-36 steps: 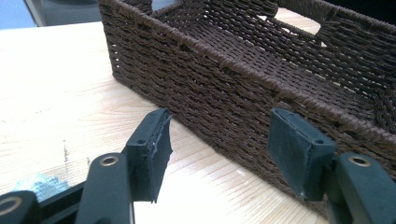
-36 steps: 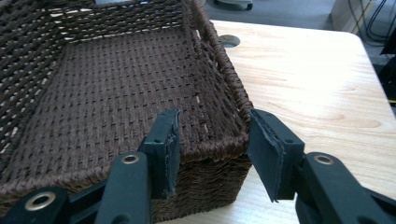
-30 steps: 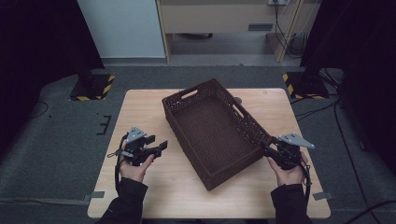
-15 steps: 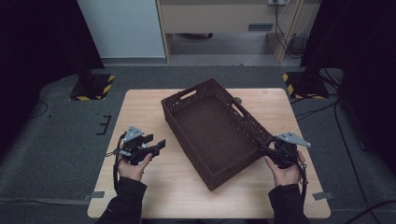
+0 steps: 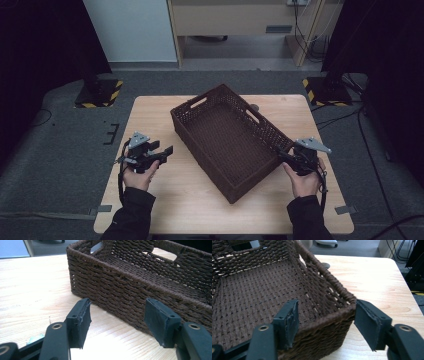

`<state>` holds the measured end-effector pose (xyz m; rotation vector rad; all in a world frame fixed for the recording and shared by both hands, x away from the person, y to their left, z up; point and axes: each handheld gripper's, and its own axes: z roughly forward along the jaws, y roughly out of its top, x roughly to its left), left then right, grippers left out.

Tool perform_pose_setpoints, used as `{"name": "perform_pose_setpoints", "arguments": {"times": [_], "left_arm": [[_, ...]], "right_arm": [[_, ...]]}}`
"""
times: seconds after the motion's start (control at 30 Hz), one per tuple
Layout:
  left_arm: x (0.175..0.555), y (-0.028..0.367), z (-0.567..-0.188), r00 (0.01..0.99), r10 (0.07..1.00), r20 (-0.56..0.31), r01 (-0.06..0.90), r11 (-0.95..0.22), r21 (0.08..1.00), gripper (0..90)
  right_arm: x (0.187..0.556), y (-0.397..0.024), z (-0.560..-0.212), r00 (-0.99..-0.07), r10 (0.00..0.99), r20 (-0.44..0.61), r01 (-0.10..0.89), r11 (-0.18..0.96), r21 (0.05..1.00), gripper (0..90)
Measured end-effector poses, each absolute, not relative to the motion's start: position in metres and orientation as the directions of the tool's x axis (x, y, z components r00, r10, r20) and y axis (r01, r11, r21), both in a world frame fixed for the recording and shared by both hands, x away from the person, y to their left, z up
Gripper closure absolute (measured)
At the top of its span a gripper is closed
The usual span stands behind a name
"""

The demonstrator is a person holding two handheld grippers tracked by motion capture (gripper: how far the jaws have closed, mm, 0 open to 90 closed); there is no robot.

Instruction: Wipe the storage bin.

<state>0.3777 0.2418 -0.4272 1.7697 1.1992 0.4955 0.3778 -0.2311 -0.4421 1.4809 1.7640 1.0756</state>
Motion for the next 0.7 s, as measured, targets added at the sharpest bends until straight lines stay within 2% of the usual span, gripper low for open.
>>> {"name": "perform_pose_setpoints", "arguments": {"times": [0.13, 0.27, 0.47, 0.6, 0.7], "left_arm": [[0.378, 0.243, -0.427, 0.444, 0.883, -0.152, 0.511, -0.111, 0.852, 36.7], [0.381, 0.242, -0.427, 0.443, 0.885, -0.143, 0.512, -0.118, 0.851, 36.7], [0.384, 0.238, -0.425, 0.436, 0.892, -0.117, 0.511, -0.139, 0.848, 37.6], [0.385, 0.235, -0.425, 0.436, 0.896, -0.083, 0.502, -0.166, 0.849, 37.5], [0.386, 0.235, -0.425, 0.436, 0.897, -0.073, 0.501, -0.174, 0.848, 37.3]], "right_arm": [[0.376, -0.223, -0.444, -0.212, 0.975, 0.060, 0.514, 0.059, 0.856, 28.9], [0.381, -0.221, -0.446, -0.195, 0.980, 0.034, 0.519, 0.074, 0.852, 27.6], [0.392, -0.227, -0.452, -0.182, 0.982, 0.055, 0.501, 0.044, 0.864, 27.8], [0.388, -0.228, -0.449, -0.164, 0.985, 0.059, 0.500, 0.032, 0.865, 20.2], [0.380, -0.221, -0.448, -0.178, 0.982, 0.056, 0.504, 0.042, 0.863, 19.2]]}}
